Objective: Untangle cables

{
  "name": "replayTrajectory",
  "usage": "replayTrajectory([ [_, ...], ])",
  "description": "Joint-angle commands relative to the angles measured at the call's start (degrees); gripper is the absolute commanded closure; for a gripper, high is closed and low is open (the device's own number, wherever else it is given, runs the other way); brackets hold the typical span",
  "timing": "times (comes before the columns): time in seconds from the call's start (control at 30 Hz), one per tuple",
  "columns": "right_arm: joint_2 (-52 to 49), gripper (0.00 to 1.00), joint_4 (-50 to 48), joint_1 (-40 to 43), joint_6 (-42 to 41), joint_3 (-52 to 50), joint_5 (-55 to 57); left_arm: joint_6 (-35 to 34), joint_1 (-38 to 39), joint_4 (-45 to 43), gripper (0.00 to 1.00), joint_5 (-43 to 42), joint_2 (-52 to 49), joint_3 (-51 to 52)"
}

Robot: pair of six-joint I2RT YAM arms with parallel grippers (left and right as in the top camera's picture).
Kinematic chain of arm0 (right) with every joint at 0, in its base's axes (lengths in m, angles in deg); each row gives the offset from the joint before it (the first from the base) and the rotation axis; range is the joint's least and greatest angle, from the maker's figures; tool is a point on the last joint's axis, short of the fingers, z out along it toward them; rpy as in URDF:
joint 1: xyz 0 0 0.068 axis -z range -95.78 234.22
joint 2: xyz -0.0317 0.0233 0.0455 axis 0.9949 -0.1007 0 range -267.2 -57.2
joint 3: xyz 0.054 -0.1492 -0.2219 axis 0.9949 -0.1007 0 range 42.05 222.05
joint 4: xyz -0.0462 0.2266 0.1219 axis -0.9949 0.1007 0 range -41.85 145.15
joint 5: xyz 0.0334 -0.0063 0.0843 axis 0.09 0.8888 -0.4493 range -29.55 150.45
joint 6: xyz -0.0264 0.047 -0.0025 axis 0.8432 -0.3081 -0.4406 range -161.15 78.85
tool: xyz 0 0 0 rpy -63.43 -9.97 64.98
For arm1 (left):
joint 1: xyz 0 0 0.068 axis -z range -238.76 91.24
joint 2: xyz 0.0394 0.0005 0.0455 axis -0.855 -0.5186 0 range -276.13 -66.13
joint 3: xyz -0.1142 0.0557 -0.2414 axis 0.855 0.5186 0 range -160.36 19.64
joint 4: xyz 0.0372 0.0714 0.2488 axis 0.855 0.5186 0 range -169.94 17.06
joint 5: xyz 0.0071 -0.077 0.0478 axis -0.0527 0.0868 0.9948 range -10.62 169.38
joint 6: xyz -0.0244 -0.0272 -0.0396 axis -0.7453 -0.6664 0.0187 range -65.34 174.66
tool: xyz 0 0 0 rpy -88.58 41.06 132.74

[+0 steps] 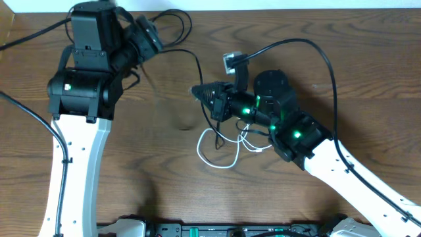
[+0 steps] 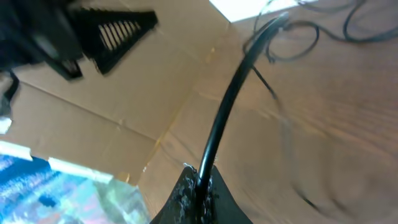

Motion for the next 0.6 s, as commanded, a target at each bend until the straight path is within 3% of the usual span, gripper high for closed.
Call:
replayTrajectory([
  [0.0, 1.4, 0.99, -0.9, 1.9, -0.9, 0.3, -0.2, 5.3, 0.1, 1.0, 0.21, -14.2, 1.0, -0.9],
  [0.17, 1.4, 0.99, -2.3, 3.9, 5.1, 0.3, -2.8, 3.6, 0.1, 1.0, 0.21, -26.8, 1.5, -0.9],
  [0.3, 1.4, 0.99, -3.9, 4.2, 15.8, 0.3, -8.3, 0.0, 0.1, 1.2, 0.21, -30.0, 1.5, -0.9],
  [0.57, 1.4, 0.99, -4.1, 4.1, 19.5, 0.3, -11.7, -20.1, 0.1, 4.4, 0.22, -30.1, 1.5, -0.9],
])
